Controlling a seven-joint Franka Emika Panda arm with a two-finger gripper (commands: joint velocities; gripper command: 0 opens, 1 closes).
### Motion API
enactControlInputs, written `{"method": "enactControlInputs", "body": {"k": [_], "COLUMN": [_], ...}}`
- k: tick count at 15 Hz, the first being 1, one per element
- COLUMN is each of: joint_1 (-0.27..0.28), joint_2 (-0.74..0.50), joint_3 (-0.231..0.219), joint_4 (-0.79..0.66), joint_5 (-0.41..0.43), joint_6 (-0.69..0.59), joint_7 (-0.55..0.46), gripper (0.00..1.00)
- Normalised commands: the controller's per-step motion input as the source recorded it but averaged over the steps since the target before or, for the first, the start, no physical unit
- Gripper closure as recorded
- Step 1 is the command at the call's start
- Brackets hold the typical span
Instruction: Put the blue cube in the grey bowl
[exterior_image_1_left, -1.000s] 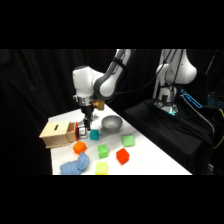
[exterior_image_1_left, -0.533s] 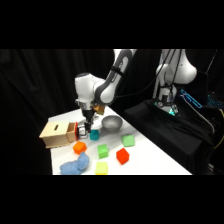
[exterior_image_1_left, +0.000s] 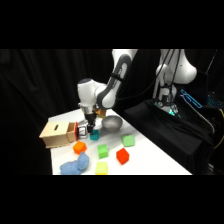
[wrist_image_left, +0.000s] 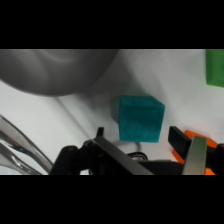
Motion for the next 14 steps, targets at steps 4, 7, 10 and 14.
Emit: {"method": "enactControlInputs", "body": {"k": [4, 7, 10, 14], "joint_1": [0.064, 0.067, 0.062, 0.072], "joint_2": [0.06, 0.04, 0.03, 0.0], "joint_3": [-0.03, -0.01, -0.003, -0.017], "joint_4": [-0.08, -0.09, -0.07, -0.05], "joint_5": [0.1, 0.114, 0.13, 0.127], "joint_6": [0.24, 0.32, 0.28, 0.21], "joint_7": [0.02, -0.02, -0.04, -0.03], "gripper": [0.0, 0.0, 0.0, 0.34]}}
